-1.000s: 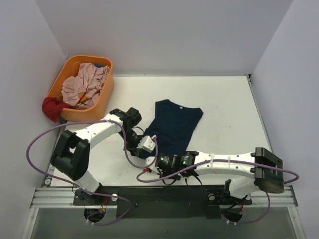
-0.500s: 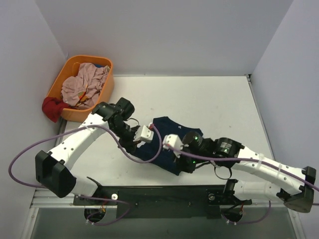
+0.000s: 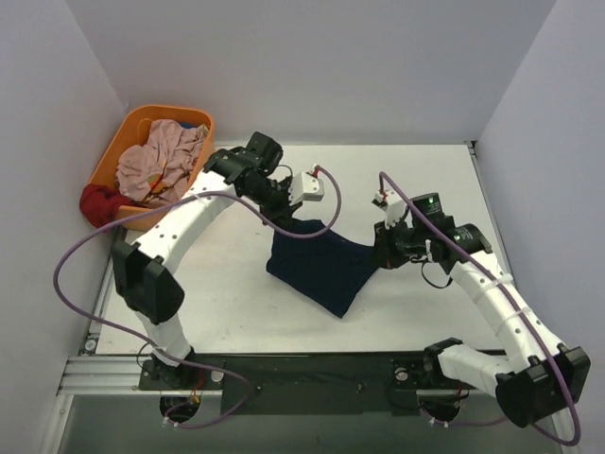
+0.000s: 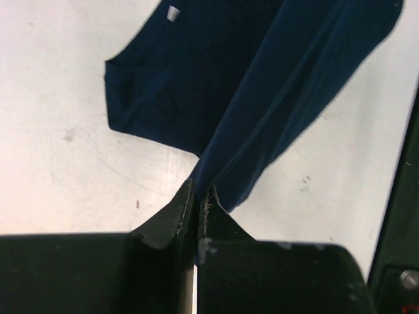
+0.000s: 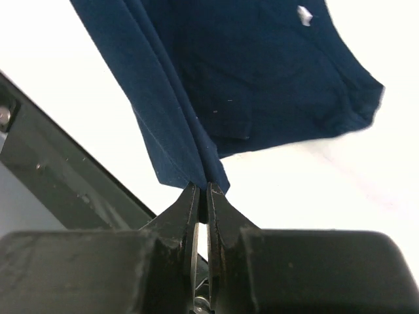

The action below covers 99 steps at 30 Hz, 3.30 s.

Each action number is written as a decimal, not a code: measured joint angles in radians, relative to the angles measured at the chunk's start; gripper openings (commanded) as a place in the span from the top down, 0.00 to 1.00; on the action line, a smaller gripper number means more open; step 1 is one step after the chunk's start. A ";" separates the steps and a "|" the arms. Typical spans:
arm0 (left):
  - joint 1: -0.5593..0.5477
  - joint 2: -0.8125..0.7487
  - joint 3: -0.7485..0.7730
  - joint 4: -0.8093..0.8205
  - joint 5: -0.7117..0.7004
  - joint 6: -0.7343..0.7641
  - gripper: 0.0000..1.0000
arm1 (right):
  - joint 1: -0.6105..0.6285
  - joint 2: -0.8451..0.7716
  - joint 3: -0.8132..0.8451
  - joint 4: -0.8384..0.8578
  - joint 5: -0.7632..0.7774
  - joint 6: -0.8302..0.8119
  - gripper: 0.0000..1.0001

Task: Fold and stack the t-shirts
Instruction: Fold the long partially folded tshirt into a neat square, then smooth out wrinkles on the folded tshirt

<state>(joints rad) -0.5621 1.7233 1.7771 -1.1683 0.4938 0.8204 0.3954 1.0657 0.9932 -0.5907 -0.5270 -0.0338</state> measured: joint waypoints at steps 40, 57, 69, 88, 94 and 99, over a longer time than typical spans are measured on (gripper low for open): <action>-0.008 0.710 0.424 0.459 -0.466 -0.344 0.26 | -0.338 0.867 0.388 0.077 0.214 0.086 0.64; 0.030 0.431 0.147 0.650 -0.283 -0.583 0.95 | -0.095 0.726 0.305 0.184 0.206 0.401 0.81; 0.114 0.622 0.105 0.713 -0.261 -0.687 0.96 | -0.192 0.966 0.421 0.169 0.230 0.491 0.79; 0.145 0.292 -0.113 0.682 -0.213 -0.685 0.20 | -0.267 0.801 0.426 0.068 0.252 0.434 0.35; 0.144 0.253 -0.285 0.762 -0.109 -0.946 0.11 | -0.264 0.864 0.316 0.103 0.204 0.463 0.39; 0.134 0.323 -0.354 0.806 -0.108 -1.090 0.34 | -0.263 0.879 0.294 0.146 0.159 0.486 0.50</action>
<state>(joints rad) -0.4278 2.0468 1.4227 -0.3626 0.3862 -0.2695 0.1326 1.9450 1.2869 -0.4446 -0.3683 0.4526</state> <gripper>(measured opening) 0.883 0.578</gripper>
